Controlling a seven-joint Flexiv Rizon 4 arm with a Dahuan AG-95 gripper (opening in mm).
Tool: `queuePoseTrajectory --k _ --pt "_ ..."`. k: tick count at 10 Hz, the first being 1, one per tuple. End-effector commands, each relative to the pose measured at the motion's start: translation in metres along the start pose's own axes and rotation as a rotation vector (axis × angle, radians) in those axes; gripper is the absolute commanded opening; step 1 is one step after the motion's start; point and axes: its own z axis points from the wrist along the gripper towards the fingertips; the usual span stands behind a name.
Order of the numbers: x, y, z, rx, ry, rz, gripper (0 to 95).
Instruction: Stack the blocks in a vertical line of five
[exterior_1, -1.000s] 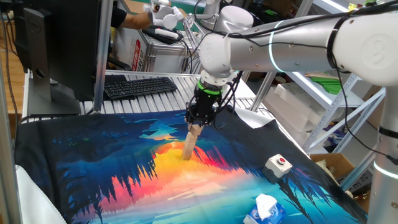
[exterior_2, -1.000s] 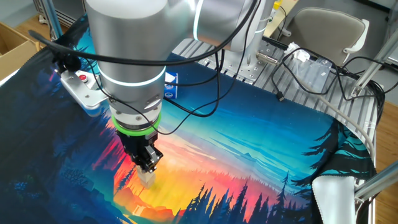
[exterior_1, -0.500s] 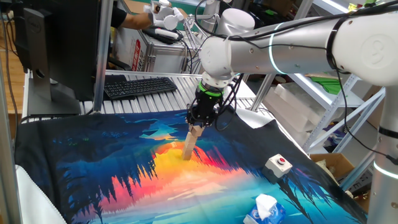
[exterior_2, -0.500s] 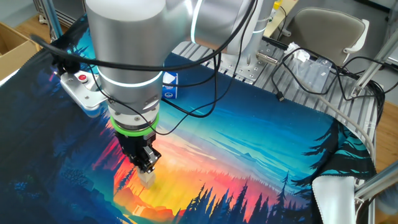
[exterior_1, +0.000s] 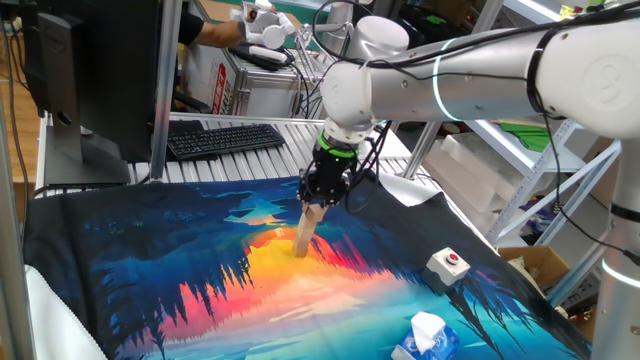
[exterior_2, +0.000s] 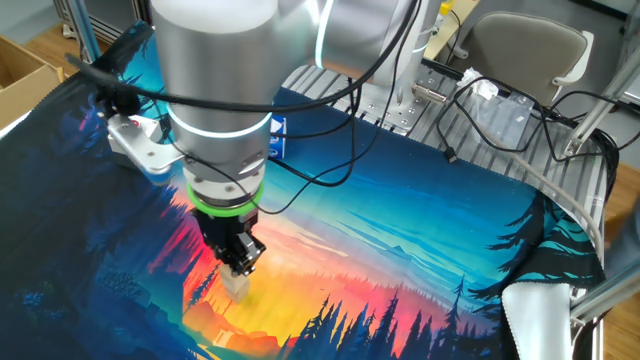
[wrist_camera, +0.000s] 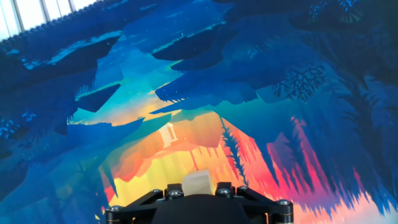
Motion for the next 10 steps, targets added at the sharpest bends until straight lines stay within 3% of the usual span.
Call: queuePoseTrajectory --k 1,7,8,10 --pt "-0.0011 0.0012 0.0004 -0.006 0.006 0.008 0.0" --pt "-0.0007 0.0015 0.0009 -0.001 0.018 0.025 0.0" --pt "-0.0008 0.0017 0.0011 -0.001 0.018 0.026 19.0" --pt "-0.0008 0.0020 0.0017 0.000 0.017 0.031 19.0"
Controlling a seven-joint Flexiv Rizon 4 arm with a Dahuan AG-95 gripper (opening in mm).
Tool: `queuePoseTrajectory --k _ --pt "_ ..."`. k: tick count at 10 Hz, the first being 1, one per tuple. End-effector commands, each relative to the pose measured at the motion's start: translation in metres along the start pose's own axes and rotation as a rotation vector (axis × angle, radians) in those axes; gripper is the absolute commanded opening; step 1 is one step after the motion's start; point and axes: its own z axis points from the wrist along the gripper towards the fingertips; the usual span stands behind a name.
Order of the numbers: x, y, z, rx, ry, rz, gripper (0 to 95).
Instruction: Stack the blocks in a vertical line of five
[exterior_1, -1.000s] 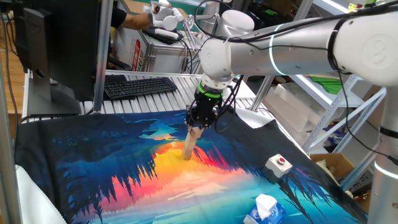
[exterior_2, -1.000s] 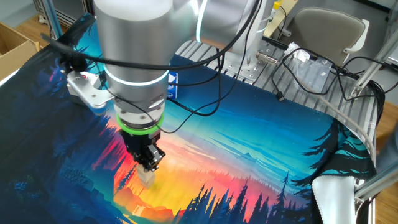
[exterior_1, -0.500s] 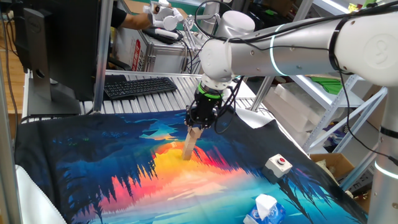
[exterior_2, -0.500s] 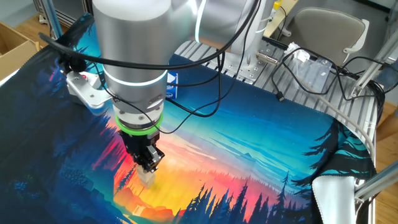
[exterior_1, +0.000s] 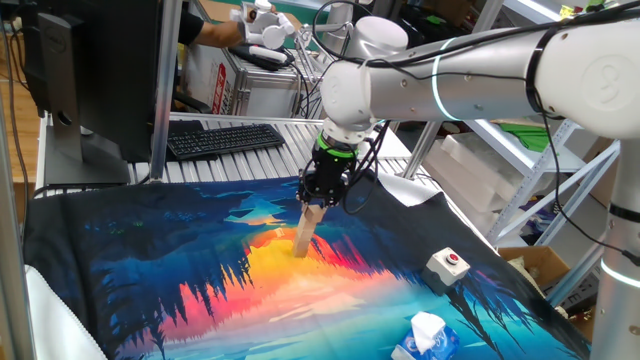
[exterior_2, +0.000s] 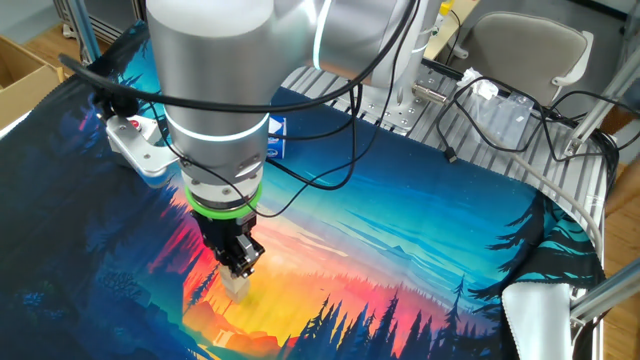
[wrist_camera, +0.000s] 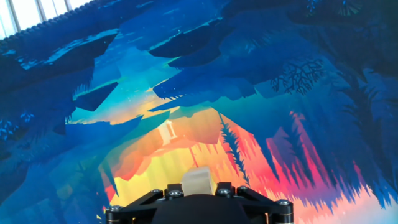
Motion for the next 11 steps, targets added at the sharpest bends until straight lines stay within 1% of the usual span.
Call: queuePoseTrajectory --k 1,2,4,5,7,8,9,10,11 --pt "0.0009 0.0000 0.0002 0.000 -0.002 0.002 19.0" --pt "0.0009 0.0000 0.0002 0.001 -0.002 0.005 38.0" --pt "0.0008 0.0002 0.0005 0.002 -0.004 0.012 38.0" --pt "0.0008 0.0002 0.0006 0.002 -0.005 0.014 57.0" --pt "0.0007 0.0005 0.0011 -0.001 0.003 0.026 57.0" --pt "0.0006 0.0006 0.0014 -0.007 0.009 0.041 76.0" --pt "0.0002 -0.0006 -0.0007 -0.015 0.013 0.039 76.0" --pt "0.0002 -0.0024 -0.0037 -0.030 0.019 0.030 76.0" --pt "0.0001 -0.0051 -0.0082 -0.035 0.026 0.012 76.0"
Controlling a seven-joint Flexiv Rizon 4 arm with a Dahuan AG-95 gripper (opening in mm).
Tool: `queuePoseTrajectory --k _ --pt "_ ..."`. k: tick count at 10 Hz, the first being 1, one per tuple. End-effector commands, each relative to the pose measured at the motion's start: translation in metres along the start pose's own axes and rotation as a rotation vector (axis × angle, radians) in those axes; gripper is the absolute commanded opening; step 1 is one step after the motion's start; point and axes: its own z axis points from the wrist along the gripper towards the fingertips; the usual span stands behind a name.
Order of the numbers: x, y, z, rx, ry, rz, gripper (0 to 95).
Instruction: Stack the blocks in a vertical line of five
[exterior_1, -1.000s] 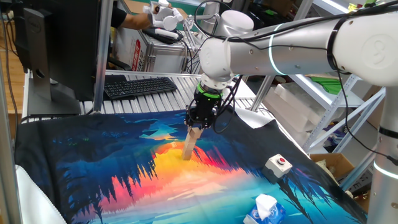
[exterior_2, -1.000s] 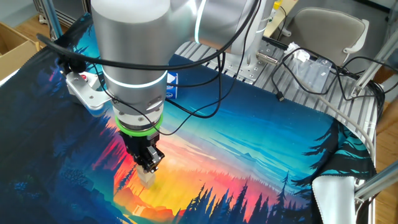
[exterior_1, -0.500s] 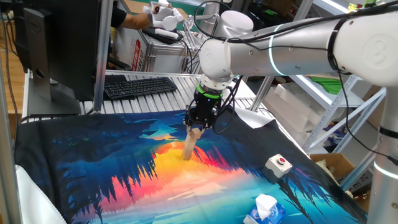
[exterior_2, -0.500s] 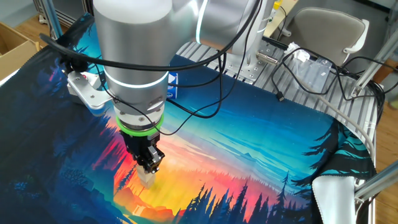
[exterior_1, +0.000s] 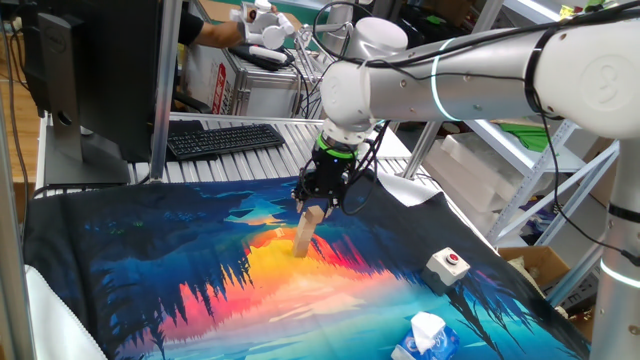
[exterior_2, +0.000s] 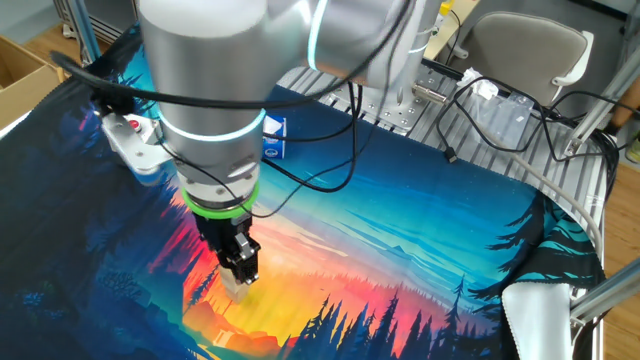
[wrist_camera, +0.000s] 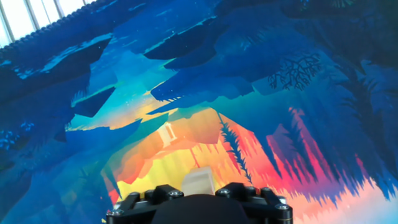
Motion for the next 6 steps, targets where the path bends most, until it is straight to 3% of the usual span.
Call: queuePoseTrajectory --k 1,3,4,6 --pt "0.003 -0.006 -0.012 -0.006 0.024 -0.044 76.0" --pt "0.006 -0.014 -0.025 -0.010 0.067 -0.087 76.0" --pt "0.007 -0.016 -0.028 -0.002 0.075 -0.106 57.0" --pt "0.010 -0.025 -0.039 0.003 0.082 -0.159 57.0"
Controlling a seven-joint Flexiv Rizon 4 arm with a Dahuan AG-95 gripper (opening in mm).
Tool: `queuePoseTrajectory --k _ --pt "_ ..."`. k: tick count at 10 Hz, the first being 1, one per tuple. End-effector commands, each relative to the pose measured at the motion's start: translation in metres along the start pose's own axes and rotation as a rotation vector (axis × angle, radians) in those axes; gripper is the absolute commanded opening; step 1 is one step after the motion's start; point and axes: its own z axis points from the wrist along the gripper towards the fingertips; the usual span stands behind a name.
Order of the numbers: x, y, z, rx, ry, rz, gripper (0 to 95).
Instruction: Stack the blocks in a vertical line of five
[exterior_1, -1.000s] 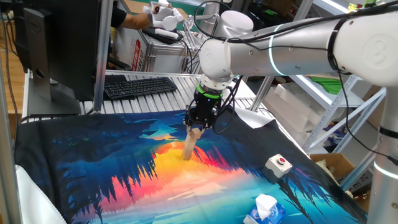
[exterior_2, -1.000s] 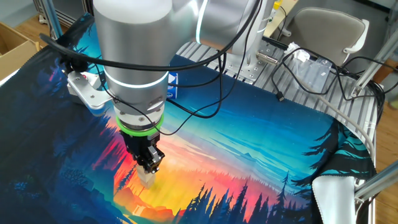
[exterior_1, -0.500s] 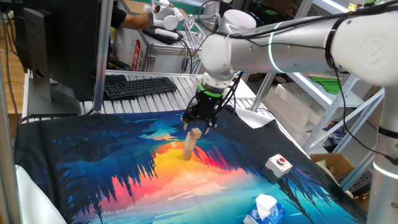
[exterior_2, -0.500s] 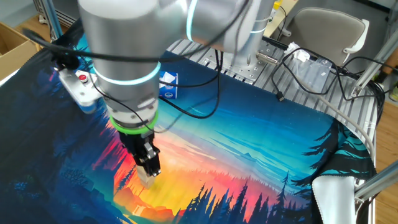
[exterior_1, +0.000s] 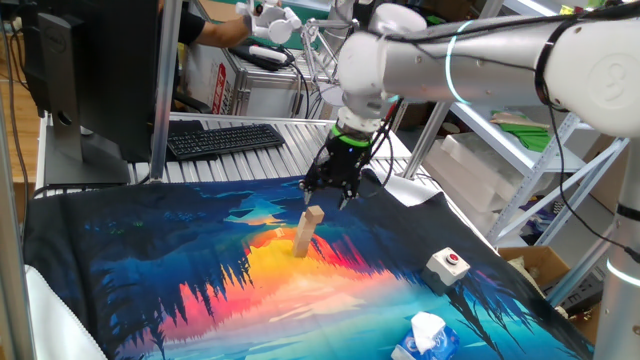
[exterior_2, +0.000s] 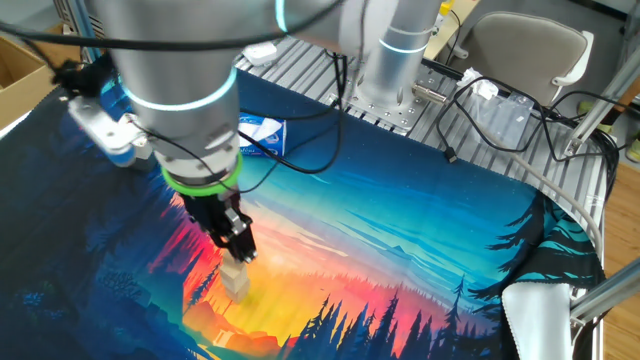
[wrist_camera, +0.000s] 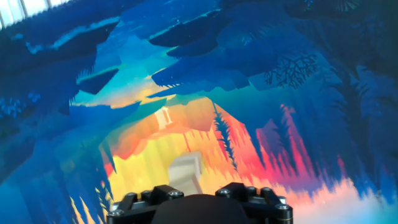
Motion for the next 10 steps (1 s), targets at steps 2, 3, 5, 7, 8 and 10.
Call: queuePoseTrajectory --k 2,3,5,7,8,10 --pt "0.016 -0.022 -0.024 0.006 0.041 -0.061 57.0" --pt "0.020 -0.027 -0.029 0.007 0.054 -0.062 57.0" --pt "0.028 -0.038 -0.038 0.015 0.062 -0.054 57.0" --pt "0.036 -0.048 -0.046 0.024 0.085 -0.035 57.0" --pt "0.039 -0.052 -0.048 0.026 0.093 -0.028 57.0" --pt "0.044 -0.058 -0.052 0.029 0.105 -0.020 57.0"
